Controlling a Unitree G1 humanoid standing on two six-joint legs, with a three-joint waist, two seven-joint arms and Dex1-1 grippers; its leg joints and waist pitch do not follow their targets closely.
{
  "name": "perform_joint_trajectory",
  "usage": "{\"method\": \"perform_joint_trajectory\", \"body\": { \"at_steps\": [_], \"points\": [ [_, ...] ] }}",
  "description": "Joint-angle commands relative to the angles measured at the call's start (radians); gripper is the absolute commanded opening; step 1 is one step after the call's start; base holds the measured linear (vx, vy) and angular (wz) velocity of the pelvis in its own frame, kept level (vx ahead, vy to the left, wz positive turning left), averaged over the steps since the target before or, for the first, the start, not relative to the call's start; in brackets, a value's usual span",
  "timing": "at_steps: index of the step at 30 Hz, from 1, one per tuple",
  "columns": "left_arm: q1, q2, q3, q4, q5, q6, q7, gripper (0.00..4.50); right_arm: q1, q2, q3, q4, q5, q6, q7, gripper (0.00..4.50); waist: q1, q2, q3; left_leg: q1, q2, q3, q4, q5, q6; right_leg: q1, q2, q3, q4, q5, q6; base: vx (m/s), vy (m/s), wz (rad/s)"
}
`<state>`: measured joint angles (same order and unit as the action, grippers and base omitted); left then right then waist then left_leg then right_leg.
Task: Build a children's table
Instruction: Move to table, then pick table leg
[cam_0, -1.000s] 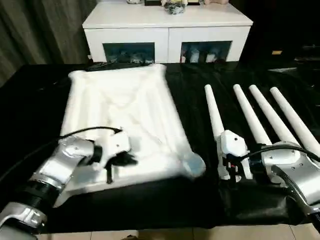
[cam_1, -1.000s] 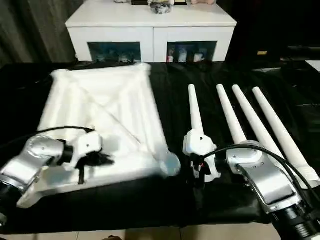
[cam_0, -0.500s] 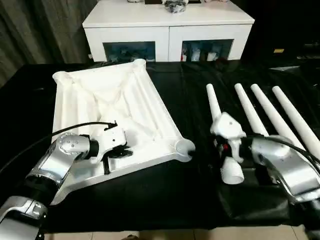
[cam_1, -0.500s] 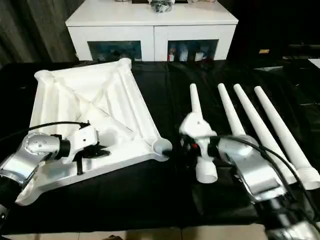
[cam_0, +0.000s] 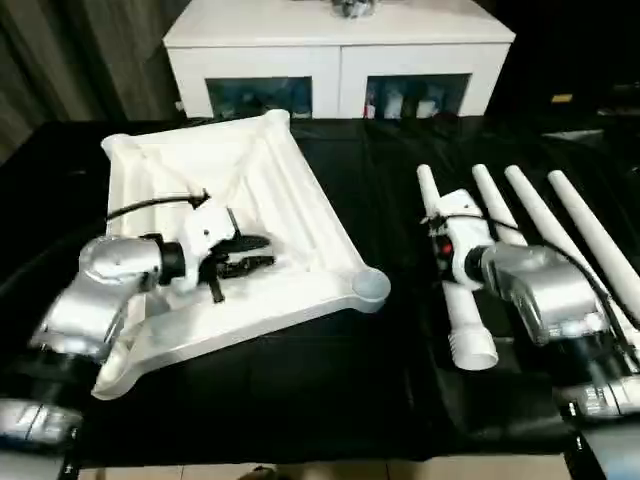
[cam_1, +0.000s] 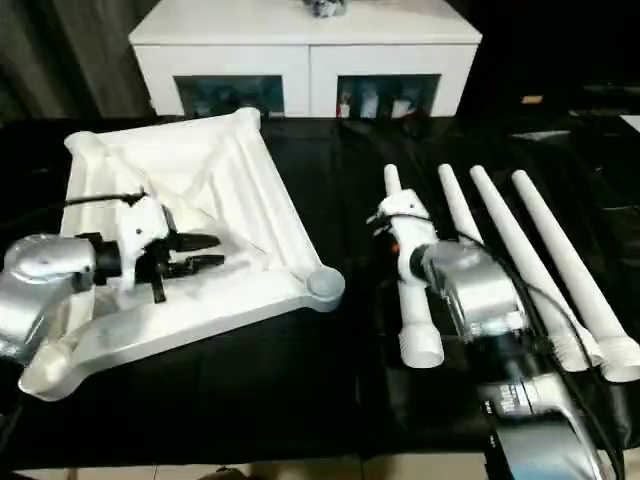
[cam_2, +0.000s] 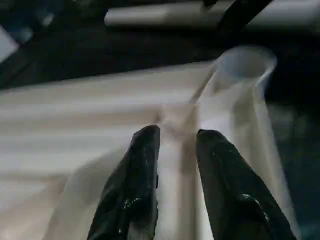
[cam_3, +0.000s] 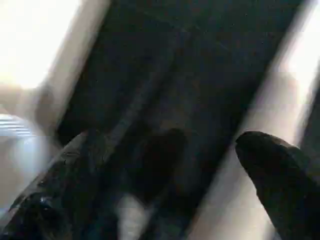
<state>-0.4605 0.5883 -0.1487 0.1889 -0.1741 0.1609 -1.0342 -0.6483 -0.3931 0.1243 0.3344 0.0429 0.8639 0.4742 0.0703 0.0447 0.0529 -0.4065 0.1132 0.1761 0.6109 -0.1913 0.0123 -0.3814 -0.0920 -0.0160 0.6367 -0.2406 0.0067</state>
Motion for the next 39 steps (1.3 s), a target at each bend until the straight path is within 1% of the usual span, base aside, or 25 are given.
{"method": "perform_joint_trajectory", "body": {
  "at_steps": [1, 2, 3, 4, 5, 6, 7, 9, 10, 11, 13, 16, 17, 18, 21, 22, 23, 25, 26, 27, 28, 30, 35, 36, 39],
  "points": [
    [0.028, 0.005, -0.003, -0.103, -0.043, 0.070, -0.008, 1.78, -0.030, -0.007, -0.014, 0.038, -0.027, 0.043, -0.042, 4.50, 0.004, -0.003, -0.068, 0.040, 0.099, -0.035, -0.079, -0.095, 0.005, 0.029, -0.066, 0.024, -0.048, 0.123, -0.294, 0.000, 0.000, 0.00],
    [0.044, 0.002, -0.004, -0.162, -0.069, 0.108, -0.004, 1.82, -0.042, -0.010, -0.013, 0.057, -0.026, 0.082, -0.045, 4.50, 0.003, -0.004, -0.067, 0.040, 0.100, -0.036, -0.080, -0.102, -0.005, 0.031, -0.063, 0.023, -0.049, 0.114, -0.291, 0.000, 0.000, 0.00],
    [0.063, -0.002, -0.011, -0.240, -0.107, 0.158, -0.003, 2.02, -0.050, -0.021, -0.002, 0.076, -0.035, 0.132, -0.046, 4.50, 0.005, -0.007, -0.066, 0.042, 0.100, -0.033, -0.080, -0.110, -0.010, 0.029, -0.060, 0.024, -0.050, 0.108, -0.288, 0.000, 0.000, 0.00],
    [0.066, -0.003, -0.012, -0.250, -0.111, 0.164, -0.002, 2.15, -0.050, -0.023, -0.001, 0.078, -0.035, 0.139, -0.046, 4.50, 0.008, -0.007, -0.067, 0.042, 0.100, -0.034, -0.079, -0.104, -0.012, 0.032, -0.062, 0.024, -0.049, 0.115, -0.289, 0.000, 0.000, 0.00],
    [0.075, -0.005, -0.017, -0.289, -0.122, 0.185, 0.000, 2.20, -0.050, -0.028, 0.004, 0.084, -0.034, 0.166, -0.036, 4.50, 0.011, -0.006, -0.065, 0.041, 0.099, -0.032, -0.079, -0.107, -0.011, 0.030, -0.061, 0.025, -0.052, 0.107, -0.288, 0.000, 0.000, 0.00],
    [0.086, -0.009, -0.026, -0.345, -0.140, 0.222, 0.003, 2.22, -0.044, -0.040, 0.020, 0.092, -0.034, 0.201, -0.018, 4.50, 0.017, -0.007, -0.065, 0.040, 0.099, -0.031, -0.078, -0.107, -0.013, 0.032, -0.060, 0.026, -0.051, 0.100, -0.281, 0.000, 0.000, 0.00],
    [0.089, -0.011, -0.029, -0.367, -0.150, 0.242, 0.004, 2.47, -0.041, -0.046, 0.030, 0.096, -0.036, 0.215, -0.011, 4.50, 0.020, -0.008, -0.064, 0.039, 0.099, -0.031, -0.079, -0.112, -0.017, 0.031, -0.060, 0.026, -0.052, 0.085, -0.276, 0.000, 0.000, 0.00],
    [0.090, -0.019, -0.037, -0.408, -0.171, 0.280, 0.009, 2.60, -0.036, -0.044, 0.026, 0.108, -0.012, 0.258, 0.012, 4.50, 0.020, -0.007, -0.063, 0.039, 0.098, -0.031, -0.081, -0.126, -0.023, 0.031, -0.059, 0.026, -0.053, 0.066, -0.273, 0.000, 0.000, 0.00],
    [0.089, -0.025, -0.038, -0.422, -0.181, 0.296, 0.013, 2.64, -0.034, -0.038, 0.013, 0.116, -0.002, 0.268, 0.009, 4.33, 0.019, -0.009, -0.062, 0.037, 0.098, -0.032, -0.082, -0.141, -0.035, 0.031, -0.059, 0.027, -0.054, 0.044, -0.265, 0.000, 0.000, 0.00],
    [0.089, -0.028, -0.037, -0.434, -0.188, 0.310, 0.017, 2.64, -0.035, -0.034, 0.006, 0.122, 0.002, 0.273, 0.005, 4.33, 0.018, -0.009, -0.061, 0.037, 0.098, -0.031, -0.083, -0.149, -0.039, 0.031, -0.060, 0.029, -0.055, 0.036, -0.264, 0.000, 0.000, 0.00],
    [0.087, -0.031, -0.038, -0.445, -0.182, 0.317, 0.026, 2.91, -0.036, -0.030, -0.002, 0.133, 0.010, 0.282, 0.003, 4.12, 0.017, -0.010, -0.061, 0.039, 0.097, -0.032, -0.084, -0.170, -0.049, 0.029, -0.060, 0.030, -0.059, 0.008, -0.258, 0.000, 0.000, 0.00],
    [0.089, -0.022, -0.039, -0.478, -0.187, 0.353, 0.037, 3.19, -0.041, -0.025, -0.014, 0.138, 0.018, 0.301, 0.000, 3.78, 0.018, -0.009, -0.063, 0.041, 0.097, -0.032, -0.083, -0.159, -0.058, 0.029, -0.059, 0.030, -0.058, 0.018, -0.248, 0.000, 0.000, 0.00],
    [0.086, -0.007, -0.039, -0.509, -0.216, 0.406, 0.028, 3.35, -0.045, -0.024, -0.017, 0.135, 0.021, 0.314, 0.002, 3.71, 0.018, -0.004, -0.064, 0.041, 0.095, -0.032, -0.082, -0.149, -0.063, 0.028, -0.056, 0.029, -0.055, 0.035, -0.246, 0.000, 0.000, 0.00],
    [0.083, 0.002, -0.042, -0.518, -0.223, 0.421, 0.018, 3.46, -0.046, -0.025, -0.017, 0.132, 0.022, 0.317, 0.004, 3.65, 0.018, -0.002, -0.064, 0.040, 0.094, -0.033, -0.082, -0.147, -0.064, 0.028, -0.055, 0.029, -0.055, 0.038, -0.247, 0.000, 0.000, 0.00],
    [0.079, 0.015, -0.041, -0.533, -0.242, 0.455, 0.009, 3.65, -0.046, -0.027, -0.018, 0.126, 0.023, 0.321, 0.006, 3.35, 0.018, -0.003, -0.063, 0.041, 0.093, -0.031, -0.083, -0.161, -0.073, 0.027, -0.053, 0.029, -0.056, 0.028, -0.247, 0.000, 0.000, 0.00],
    [0.077, 0.016, -0.040, -0.535, -0.244, 0.462, 0.011, 3.65, -0.046, -0.028, -0.018, 0.126, 0.024, 0.320, 0.006, 3.35, 0.017, -0.003, -0.063, 0.040, 0.093, -0.031, -0.083, -0.162, -0.075, 0.027, -0.054, 0.029, -0.057, 0.028, -0.246, 0.000, 0.000, 0.00],
    [0.074, 0.017, -0.039, -0.536, -0.246, 0.466, 0.011, 3.91, -0.047, -0.029, -0.018, 0.125, 0.026, 0.318, 0.006, 3.21, 0.018, 0.002, -0.063, 0.040, 0.092, -0.033, -0.084, -0.169, -0.083, 0.028, -0.053, 0.028, -0.056, 0.026, -0.243, 0.000, 0.000, 0.00],
    [0.072, 0.022, -0.041, -0.537, -0.244, 0.469, 0.008, 3.96, -0.048, -0.028, -0.022, 0.126, 0.029, 0.314, 0.007, 3.13, 0.016, -0.001, -0.064, 0.041, 0.092, -0.032, -0.084, -0.170, -0.087, 0.028, -0.052, 0.028, -0.056, 0.034, -0.242, 0.000, 0.000, 0.00],
    [0.072, 0.027, -0.046, -0.540, -0.239, 0.473, 0.006, 3.98, -0.050, -0.026, -0.027, 0.127, 0.032, 0.312, 0.007, 3.00, 0.016, 0.002, -0.064, 0.041, 0.091, -0.032, -0.084, -0.174, -0.091, 0.028, -0.051, 0.028, -0.056, 0.038, -0.239, 0.000, 0.000, 0.00],
    [0.072, 0.029, -0.047, -0.541, -0.238, 0.475, 0.005, 4.04, -0.050, -0.026, -0.028, 0.127, 0.033, 0.312, 0.008, 2.91, 0.015, 0.000, -0.064, 0.041, 0.091, -0.032, -0.084, -0.177, -0.091, 0.029, -0.051, 0.028, -0.056, 0.040, -0.239, 0.000, 0.000, 0.00],
    [0.073, 0.034, -0.051, -0.545, -0.236, 0.482, 0.004, 4.16, -0.051, -0.026, -0.029, 0.127, 0.034, 0.313, 0.009, 2.85, 0.016, 0.001, -0.064, 0.040, 0.091, -0.033, -0.084, -0.175, -0.091, 0.029, -0.052, 0.028, -0.055, 0.041, -0.238, 0.000, 0.000, 0.00],
    [0.073, 0.039, -0.051, -0.552, -0.241, 0.497, 0.012, 4.36, -0.046, -0.030, -0.028, 0.126, 0.037, 0.316, 0.012, 2.69, 0.016, -0.002, -0.064, 0.040, 0.091, -0.032, -0.083, -0.171, -0.090, 0.030, -0.053, 0.029, -0.056, 0.046, -0.237, 0.000, 0.000, 0.00],
    [0.069, 0.036, -0.045, -0.551, -0.246, 0.502, 0.021, 4.50, -0.034, -0.037, -0.023, 0.132, 0.037, 0.314, 0.018, 2.31, 0.017, -0.002, -0.064, 0.040, 0.092, -0.032, -0.082, -0.168, -0.086, 0.030, -0.053, 0.029, -0.056, 0.039, -0.242, 0.000, 0.000, 0.00],
    [0.068, 0.036, -0.045, -0.551, -0.247, 0.502, 0.022, 4.50, -0.034, -0.037, -0.024, 0.132, 0.038, 0.315, 0.018, 2.10, 0.016, 0.000, -0.064, 0.041, 0.091, -0.032, -0.082, -0.172, -0.088, 0.030, -0.052, 0.029, -0.057, 0.035, -0.242, 0.000, 0.000, 0.00],
    [0.067, 0.036, -0.040, -0.553, -0.251, 0.506, 0.028, 4.50, -0.034, -0.037, -0.030, 0.133, 0.040, 0.318, 0.013, 1.94, 0.016, -0.001, -0.064, 0.040, 0.091, -0.032, -0.082, -0.171, -0.087, 0.030, -0.053, 0.029, -0.056, 0.037, -0.243, 0.000, 0.000, 0.00]
  ]
}}
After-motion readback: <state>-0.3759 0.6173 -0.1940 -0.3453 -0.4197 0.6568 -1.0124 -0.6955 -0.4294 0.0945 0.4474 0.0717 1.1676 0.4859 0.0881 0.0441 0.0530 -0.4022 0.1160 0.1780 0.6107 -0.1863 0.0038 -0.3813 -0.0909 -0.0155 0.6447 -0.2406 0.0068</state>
